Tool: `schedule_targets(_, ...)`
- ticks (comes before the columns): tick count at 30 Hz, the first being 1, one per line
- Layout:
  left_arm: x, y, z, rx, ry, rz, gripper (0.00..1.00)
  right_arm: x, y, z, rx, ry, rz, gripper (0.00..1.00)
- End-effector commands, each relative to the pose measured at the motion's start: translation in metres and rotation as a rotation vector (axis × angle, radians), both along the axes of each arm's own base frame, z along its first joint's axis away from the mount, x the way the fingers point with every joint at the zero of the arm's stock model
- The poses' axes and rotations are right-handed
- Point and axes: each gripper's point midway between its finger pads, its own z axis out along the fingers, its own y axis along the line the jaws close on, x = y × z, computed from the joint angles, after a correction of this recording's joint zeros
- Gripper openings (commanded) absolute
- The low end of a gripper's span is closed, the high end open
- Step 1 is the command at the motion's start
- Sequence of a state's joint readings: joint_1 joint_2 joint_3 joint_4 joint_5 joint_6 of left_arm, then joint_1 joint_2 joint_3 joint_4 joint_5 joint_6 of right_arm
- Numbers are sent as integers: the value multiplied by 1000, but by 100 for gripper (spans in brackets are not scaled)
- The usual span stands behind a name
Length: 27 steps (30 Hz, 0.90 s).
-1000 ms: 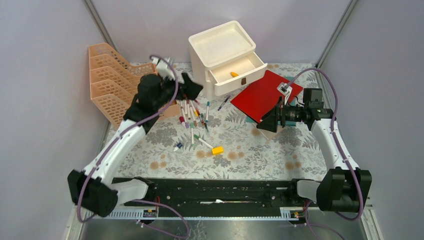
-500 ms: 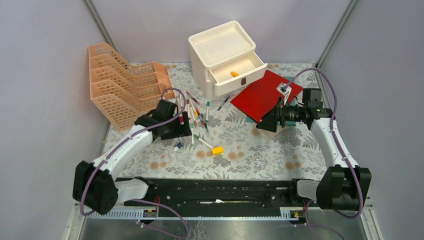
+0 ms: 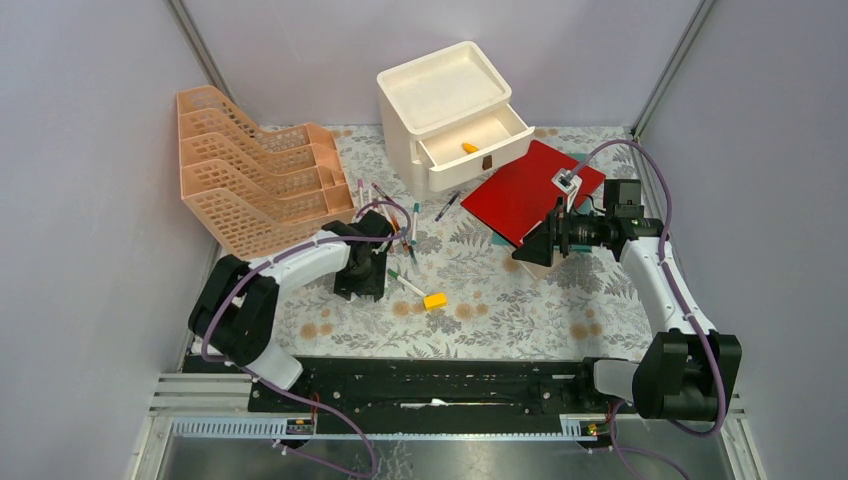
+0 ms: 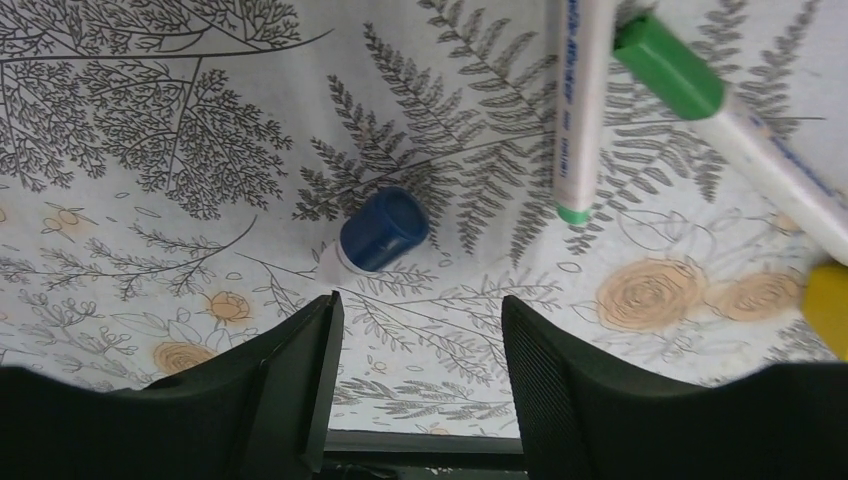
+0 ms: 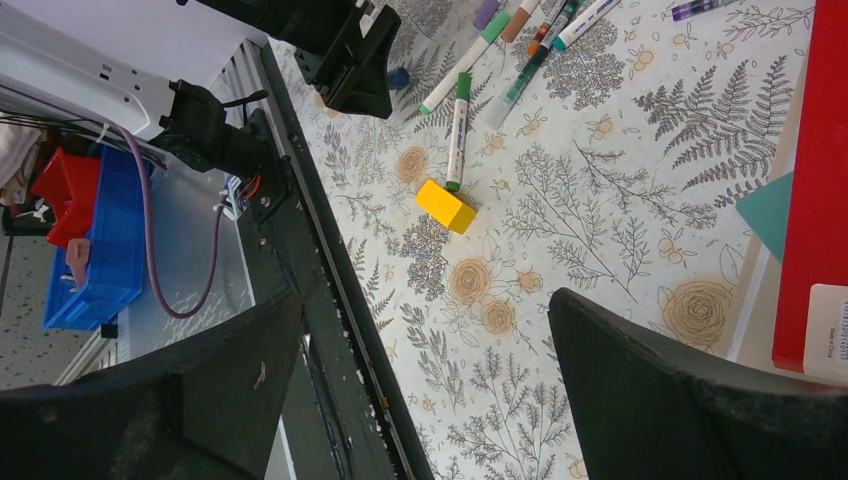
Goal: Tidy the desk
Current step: Pick up the stationery from the center of the board.
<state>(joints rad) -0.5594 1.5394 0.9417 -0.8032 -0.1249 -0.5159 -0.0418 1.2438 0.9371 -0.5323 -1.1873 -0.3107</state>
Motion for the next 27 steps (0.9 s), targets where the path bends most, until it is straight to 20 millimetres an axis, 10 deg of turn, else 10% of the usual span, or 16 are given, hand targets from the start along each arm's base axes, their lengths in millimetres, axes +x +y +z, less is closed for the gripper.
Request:
schedule_targets(1,15,6,4,67,-44,0,63,2,1,2,-4,-30,5,100)
schedule_targets(27,30,6,-12,132,-15,11,49,6,0,-4,-4,-6,7,100)
